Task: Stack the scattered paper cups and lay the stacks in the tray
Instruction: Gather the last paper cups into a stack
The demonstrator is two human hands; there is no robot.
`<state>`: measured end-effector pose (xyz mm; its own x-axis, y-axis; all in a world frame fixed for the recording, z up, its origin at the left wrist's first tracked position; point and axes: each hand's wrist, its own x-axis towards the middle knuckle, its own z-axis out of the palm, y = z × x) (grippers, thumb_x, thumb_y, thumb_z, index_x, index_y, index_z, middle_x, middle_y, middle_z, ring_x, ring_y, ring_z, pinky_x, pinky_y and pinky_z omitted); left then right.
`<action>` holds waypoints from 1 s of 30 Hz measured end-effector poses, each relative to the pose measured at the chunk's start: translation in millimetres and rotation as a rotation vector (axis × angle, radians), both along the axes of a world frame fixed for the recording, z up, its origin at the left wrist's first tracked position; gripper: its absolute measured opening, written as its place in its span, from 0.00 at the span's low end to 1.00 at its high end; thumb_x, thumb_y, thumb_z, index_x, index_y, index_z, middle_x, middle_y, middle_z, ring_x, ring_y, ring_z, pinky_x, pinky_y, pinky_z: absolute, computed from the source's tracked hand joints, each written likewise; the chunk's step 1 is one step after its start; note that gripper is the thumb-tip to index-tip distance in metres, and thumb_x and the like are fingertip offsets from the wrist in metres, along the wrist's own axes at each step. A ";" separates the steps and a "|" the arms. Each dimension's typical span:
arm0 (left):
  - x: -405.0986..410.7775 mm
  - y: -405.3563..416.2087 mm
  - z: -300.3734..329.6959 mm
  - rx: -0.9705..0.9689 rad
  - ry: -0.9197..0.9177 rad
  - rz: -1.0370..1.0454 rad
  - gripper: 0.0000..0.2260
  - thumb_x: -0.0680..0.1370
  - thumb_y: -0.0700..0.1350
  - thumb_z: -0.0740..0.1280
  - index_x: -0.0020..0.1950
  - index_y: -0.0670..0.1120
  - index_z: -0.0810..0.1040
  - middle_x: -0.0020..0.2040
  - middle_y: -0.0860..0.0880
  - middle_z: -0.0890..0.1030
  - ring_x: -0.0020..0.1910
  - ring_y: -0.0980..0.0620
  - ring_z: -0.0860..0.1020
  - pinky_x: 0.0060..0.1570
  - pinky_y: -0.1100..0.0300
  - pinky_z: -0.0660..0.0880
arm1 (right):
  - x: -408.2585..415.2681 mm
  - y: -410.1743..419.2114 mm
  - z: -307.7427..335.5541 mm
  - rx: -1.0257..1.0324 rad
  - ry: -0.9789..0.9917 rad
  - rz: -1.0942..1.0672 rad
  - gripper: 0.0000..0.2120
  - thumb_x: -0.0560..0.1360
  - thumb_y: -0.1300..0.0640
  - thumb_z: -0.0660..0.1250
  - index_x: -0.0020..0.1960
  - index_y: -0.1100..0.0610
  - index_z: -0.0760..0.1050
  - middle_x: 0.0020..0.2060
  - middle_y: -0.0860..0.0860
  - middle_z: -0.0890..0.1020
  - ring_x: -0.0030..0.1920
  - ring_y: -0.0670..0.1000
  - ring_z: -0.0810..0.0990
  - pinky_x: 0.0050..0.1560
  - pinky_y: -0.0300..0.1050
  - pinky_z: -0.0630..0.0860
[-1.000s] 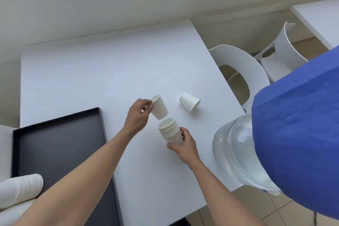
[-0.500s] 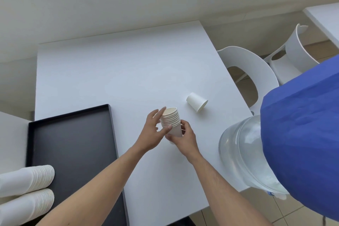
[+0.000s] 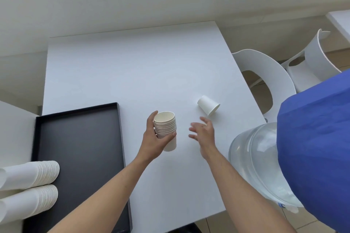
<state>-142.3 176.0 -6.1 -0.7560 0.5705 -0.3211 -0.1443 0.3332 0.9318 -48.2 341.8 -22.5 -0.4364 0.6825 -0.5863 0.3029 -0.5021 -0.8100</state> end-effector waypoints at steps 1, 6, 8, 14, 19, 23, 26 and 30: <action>-0.6 -2.8 -0.5 -0.006 -0.002 -0.002 0.41 0.68 0.51 0.79 0.72 0.67 0.57 0.60 0.70 0.73 0.54 0.66 0.78 0.50 0.65 0.75 | -3.7 9.3 -1.0 -0.007 -0.040 -0.104 0.21 0.75 0.60 0.69 0.65 0.53 0.66 0.48 0.55 0.81 0.41 0.52 0.82 0.37 0.46 0.80; 1.6 -19.6 -2.2 -0.040 -0.003 -0.015 0.42 0.69 0.51 0.79 0.71 0.72 0.56 0.65 0.64 0.72 0.57 0.65 0.77 0.48 0.72 0.74 | -23.1 48.0 -10.8 -0.067 -0.086 -0.256 0.15 0.79 0.56 0.67 0.61 0.51 0.63 0.42 0.57 0.80 0.34 0.54 0.82 0.31 0.48 0.81; 3.0 -26.9 -2.7 -0.054 -0.014 -0.010 0.42 0.69 0.51 0.79 0.68 0.75 0.55 0.66 0.62 0.72 0.58 0.62 0.77 0.50 0.71 0.73 | -31.2 57.0 -16.6 -0.107 -0.088 -0.222 0.12 0.81 0.57 0.64 0.62 0.55 0.66 0.42 0.59 0.80 0.35 0.55 0.83 0.32 0.49 0.82; 2.8 -48.6 -4.0 -0.096 -0.027 0.024 0.42 0.69 0.50 0.79 0.71 0.71 0.55 0.66 0.62 0.71 0.57 0.68 0.76 0.47 0.75 0.73 | -35.7 60.8 -28.7 0.010 -0.104 -0.232 0.06 0.82 0.61 0.60 0.56 0.62 0.72 0.45 0.60 0.79 0.39 0.55 0.84 0.35 0.46 0.82; -2.1 -53.1 -6.2 -0.132 -0.033 0.033 0.45 0.69 0.49 0.79 0.75 0.65 0.54 0.68 0.57 0.71 0.58 0.66 0.76 0.51 0.69 0.73 | -38.1 22.9 -4.7 0.237 -0.013 -0.013 0.08 0.85 0.56 0.54 0.52 0.59 0.68 0.46 0.54 0.76 0.44 0.54 0.84 0.41 0.48 0.82; -6.0 -53.0 -4.6 -0.154 -0.010 0.045 0.45 0.68 0.48 0.80 0.76 0.62 0.54 0.66 0.55 0.72 0.59 0.58 0.76 0.58 0.56 0.75 | -38.1 -24.3 25.5 0.338 0.125 0.260 0.09 0.85 0.55 0.54 0.48 0.54 0.70 0.48 0.51 0.80 0.49 0.50 0.85 0.42 0.48 0.83; -5.3 -55.7 -1.9 -0.159 0.003 0.050 0.45 0.67 0.50 0.79 0.75 0.62 0.55 0.63 0.55 0.74 0.57 0.58 0.77 0.53 0.57 0.76 | -37.3 -47.5 41.2 0.495 0.161 0.451 0.08 0.84 0.54 0.56 0.49 0.53 0.72 0.49 0.52 0.81 0.50 0.47 0.83 0.44 0.45 0.82; -2.5 -59.1 4.2 -0.139 0.021 0.063 0.43 0.67 0.50 0.79 0.74 0.61 0.57 0.60 0.56 0.75 0.54 0.58 0.79 0.51 0.57 0.78 | -38.3 -58.2 49.2 0.785 0.090 0.775 0.08 0.84 0.54 0.57 0.50 0.54 0.72 0.48 0.48 0.75 0.45 0.41 0.74 0.45 0.45 0.71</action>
